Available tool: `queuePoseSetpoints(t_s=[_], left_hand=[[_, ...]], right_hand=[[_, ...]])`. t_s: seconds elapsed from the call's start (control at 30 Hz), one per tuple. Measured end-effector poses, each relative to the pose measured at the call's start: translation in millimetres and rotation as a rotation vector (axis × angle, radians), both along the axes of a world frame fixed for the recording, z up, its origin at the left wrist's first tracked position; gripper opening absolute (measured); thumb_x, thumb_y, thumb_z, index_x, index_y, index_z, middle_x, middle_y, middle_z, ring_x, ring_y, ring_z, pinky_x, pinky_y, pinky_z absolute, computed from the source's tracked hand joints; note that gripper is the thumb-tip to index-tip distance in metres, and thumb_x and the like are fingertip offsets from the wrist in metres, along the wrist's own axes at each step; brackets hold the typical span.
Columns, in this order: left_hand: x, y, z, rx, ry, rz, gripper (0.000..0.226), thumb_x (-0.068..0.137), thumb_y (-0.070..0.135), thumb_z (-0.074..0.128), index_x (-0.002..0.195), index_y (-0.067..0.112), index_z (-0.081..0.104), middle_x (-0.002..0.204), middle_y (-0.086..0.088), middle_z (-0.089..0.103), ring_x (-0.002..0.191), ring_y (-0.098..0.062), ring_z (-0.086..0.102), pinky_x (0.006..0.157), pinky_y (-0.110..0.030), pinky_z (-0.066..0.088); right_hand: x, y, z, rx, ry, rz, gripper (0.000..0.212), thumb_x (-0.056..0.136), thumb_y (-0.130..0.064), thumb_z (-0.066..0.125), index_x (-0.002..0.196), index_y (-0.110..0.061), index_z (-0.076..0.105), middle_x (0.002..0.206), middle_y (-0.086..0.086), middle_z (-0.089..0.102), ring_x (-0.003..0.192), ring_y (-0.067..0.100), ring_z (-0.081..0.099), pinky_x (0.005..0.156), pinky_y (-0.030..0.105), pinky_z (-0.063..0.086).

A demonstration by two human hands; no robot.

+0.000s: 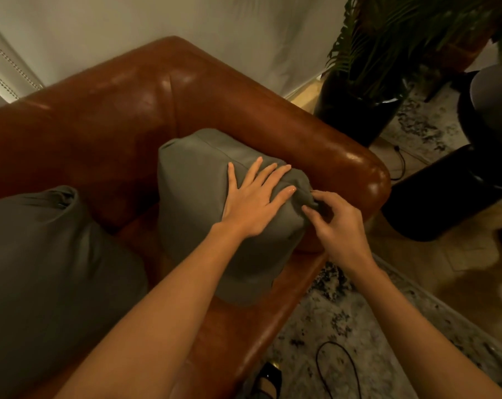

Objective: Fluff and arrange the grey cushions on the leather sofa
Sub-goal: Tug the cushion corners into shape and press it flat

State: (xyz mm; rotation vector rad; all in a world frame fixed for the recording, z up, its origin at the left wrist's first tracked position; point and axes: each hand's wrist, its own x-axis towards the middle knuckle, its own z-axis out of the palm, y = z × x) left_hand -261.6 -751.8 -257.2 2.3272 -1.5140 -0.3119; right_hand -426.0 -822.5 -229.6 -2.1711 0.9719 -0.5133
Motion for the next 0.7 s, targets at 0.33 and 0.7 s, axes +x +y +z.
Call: queuePoseSetpoints(t_s=[0.33, 0.7], left_hand=[[-15.8, 10.9, 0.3, -0.148, -0.081, 0.037, 0.052, 0.098, 0.059, 0.024, 0.138, 0.031, 0.045, 0.145, 0.012, 0.045, 0.146, -0.012, 0.017, 0.114, -0.055, -0.012], [-21.2, 4.5, 13.2, -0.261, -0.292, 0.029, 0.037, 0.097, 0.05, 0.037, 0.103, 0.021, 0.06, 0.101, 0.0, 0.062, 0.109, -0.019, 0.057, 0.112, -0.064, 0.01]], right_hand=[[-10.1, -15.1, 0.3, -0.095, 0.068, -0.025, 0.04, 0.073, -0.035, 0.083, 0.08, -0.016, 0.048, 0.085, -0.005, 0.048, 0.074, 0.008, 0.046, 0.064, 0.028, 0.041], [-40.6, -12.0, 14.2, 0.108, -0.11, 0.0, 0.03, 0.088, -0.034, 0.069, 0.116, -0.024, 0.065, 0.116, -0.009, 0.064, 0.111, 0.005, 0.058, 0.099, 0.033, 0.049]])
